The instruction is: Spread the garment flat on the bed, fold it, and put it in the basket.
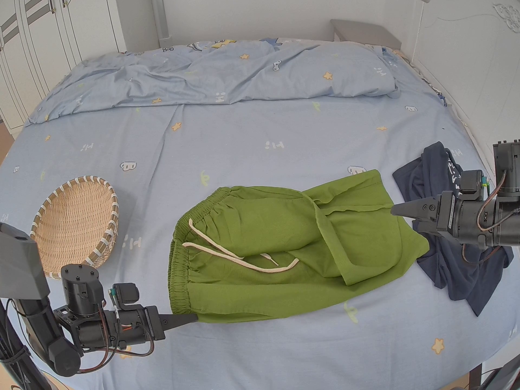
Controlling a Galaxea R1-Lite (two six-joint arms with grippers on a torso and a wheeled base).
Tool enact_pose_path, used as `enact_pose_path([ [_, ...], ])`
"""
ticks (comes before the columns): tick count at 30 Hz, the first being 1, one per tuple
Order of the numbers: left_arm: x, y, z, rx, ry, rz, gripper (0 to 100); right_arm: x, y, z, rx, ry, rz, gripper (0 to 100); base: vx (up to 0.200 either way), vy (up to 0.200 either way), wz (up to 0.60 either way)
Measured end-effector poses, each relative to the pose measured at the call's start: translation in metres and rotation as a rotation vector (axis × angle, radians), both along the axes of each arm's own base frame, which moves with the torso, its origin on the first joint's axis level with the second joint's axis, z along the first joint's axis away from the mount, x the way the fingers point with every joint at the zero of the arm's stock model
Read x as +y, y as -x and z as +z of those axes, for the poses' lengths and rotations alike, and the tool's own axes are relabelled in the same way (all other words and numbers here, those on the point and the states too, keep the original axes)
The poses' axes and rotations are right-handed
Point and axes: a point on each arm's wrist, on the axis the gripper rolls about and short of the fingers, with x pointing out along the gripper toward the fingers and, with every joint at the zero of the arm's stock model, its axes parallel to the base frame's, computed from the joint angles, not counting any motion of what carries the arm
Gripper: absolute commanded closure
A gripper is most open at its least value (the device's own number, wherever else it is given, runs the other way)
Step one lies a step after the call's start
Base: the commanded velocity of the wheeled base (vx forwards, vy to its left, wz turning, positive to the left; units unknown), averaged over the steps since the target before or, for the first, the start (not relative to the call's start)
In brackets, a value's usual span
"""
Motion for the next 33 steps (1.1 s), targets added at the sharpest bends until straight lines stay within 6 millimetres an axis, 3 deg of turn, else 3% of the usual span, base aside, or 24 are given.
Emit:
enact_pose_path([
  [9,0.016,0.025,0.012,0.17,0.001,0.033,100,0.0,0.002,-0.004,0.024,0.004,0.008,0,0.0,0.0,0.0],
  [18,0.062,0.036,0.024,0.161,0.06,0.156,100,-0.008,0.011,-0.019,0.112,0.029,-0.008,0,0.0,0.0,0.0],
  [23,0.082,0.045,0.022,0.142,0.038,0.196,100,-0.024,0.019,-0.038,0.206,-0.001,0.0,0,0.0,0.0,0.0],
  [33,0.088,0.048,0.022,0.12,0.053,0.182,100,-0.053,0.021,-0.074,0.314,-0.061,0.097,0,0.0,0.0,0.0],
])
